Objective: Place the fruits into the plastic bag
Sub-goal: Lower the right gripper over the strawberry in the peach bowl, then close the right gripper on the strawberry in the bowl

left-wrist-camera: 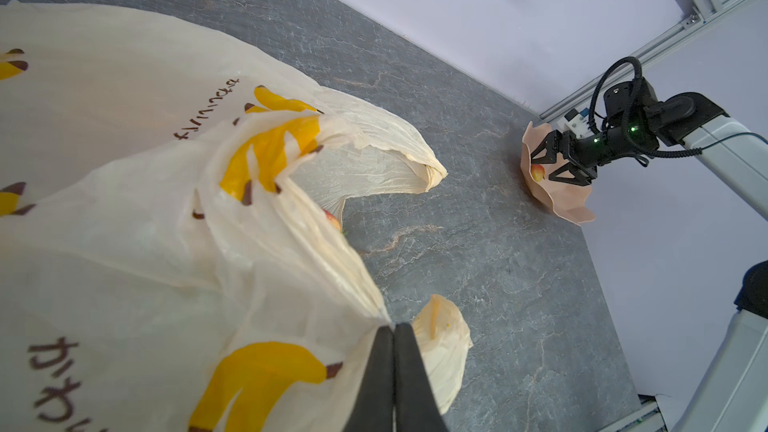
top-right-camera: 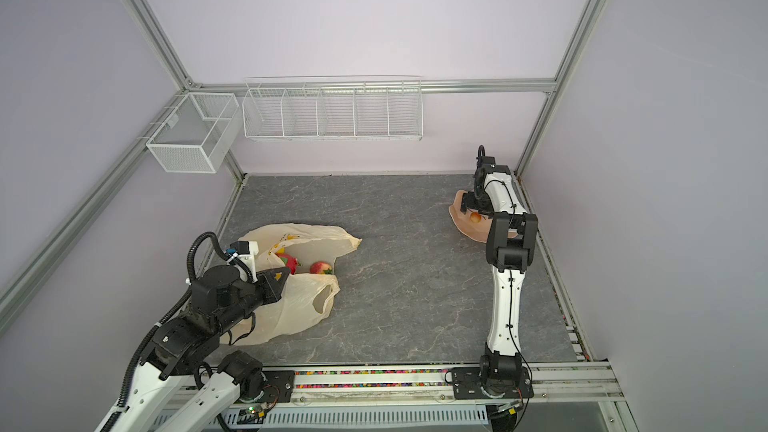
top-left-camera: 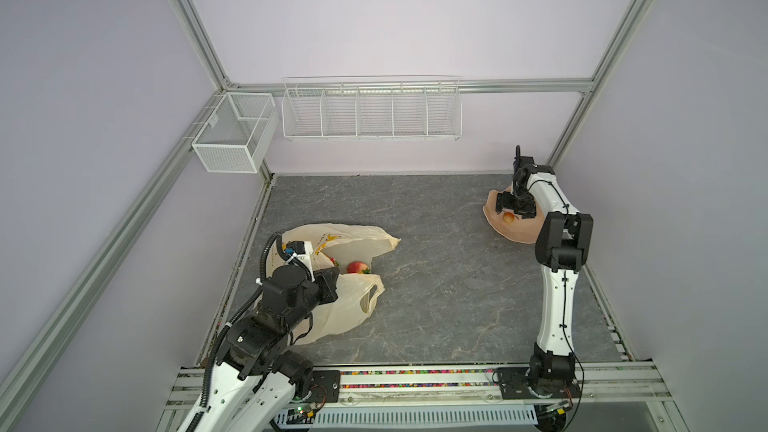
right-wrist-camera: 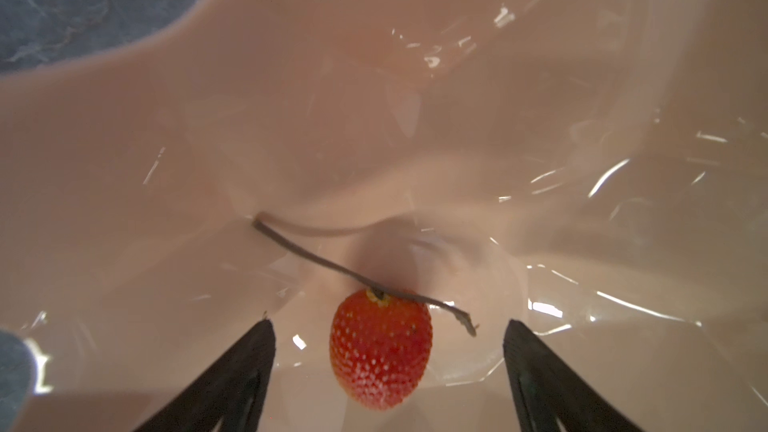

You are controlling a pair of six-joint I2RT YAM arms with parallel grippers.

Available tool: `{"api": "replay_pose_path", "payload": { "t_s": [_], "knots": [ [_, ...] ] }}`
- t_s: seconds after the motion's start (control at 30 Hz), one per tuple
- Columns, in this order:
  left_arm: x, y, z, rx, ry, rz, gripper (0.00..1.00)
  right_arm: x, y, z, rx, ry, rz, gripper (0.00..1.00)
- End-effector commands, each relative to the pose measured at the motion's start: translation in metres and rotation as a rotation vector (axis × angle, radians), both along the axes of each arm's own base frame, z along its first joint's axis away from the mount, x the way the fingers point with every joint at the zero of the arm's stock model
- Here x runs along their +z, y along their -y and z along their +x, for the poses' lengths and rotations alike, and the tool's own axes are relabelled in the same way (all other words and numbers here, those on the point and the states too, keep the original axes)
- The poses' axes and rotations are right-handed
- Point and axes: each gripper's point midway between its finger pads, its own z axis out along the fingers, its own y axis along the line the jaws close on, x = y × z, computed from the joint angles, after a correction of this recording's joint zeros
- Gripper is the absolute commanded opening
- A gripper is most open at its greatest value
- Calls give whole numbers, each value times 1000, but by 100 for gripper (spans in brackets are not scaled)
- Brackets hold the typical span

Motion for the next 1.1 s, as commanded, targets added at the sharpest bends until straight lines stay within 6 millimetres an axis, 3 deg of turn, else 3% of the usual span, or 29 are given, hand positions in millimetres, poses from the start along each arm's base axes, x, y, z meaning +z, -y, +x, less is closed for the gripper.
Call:
{"api": "replay_pose_path", "payload": {
  "t_s": [0.0,0.3,0.93,1.07],
  "knots": [
    [10,-1,-1,-2,15,-2,0,-6,1,-5,30,-41,12,87],
    [7,-2,-1,5,9,-7,0,-15,-6,-7,69,-59,47,67],
    [6,-6,-5,18,11,-14,0,-20,-8,-12,92,-80,72,54],
    [6,-6,-6,21,11,-19,0,-17,-9,-14,98,-81,78,45]
  ]
}}
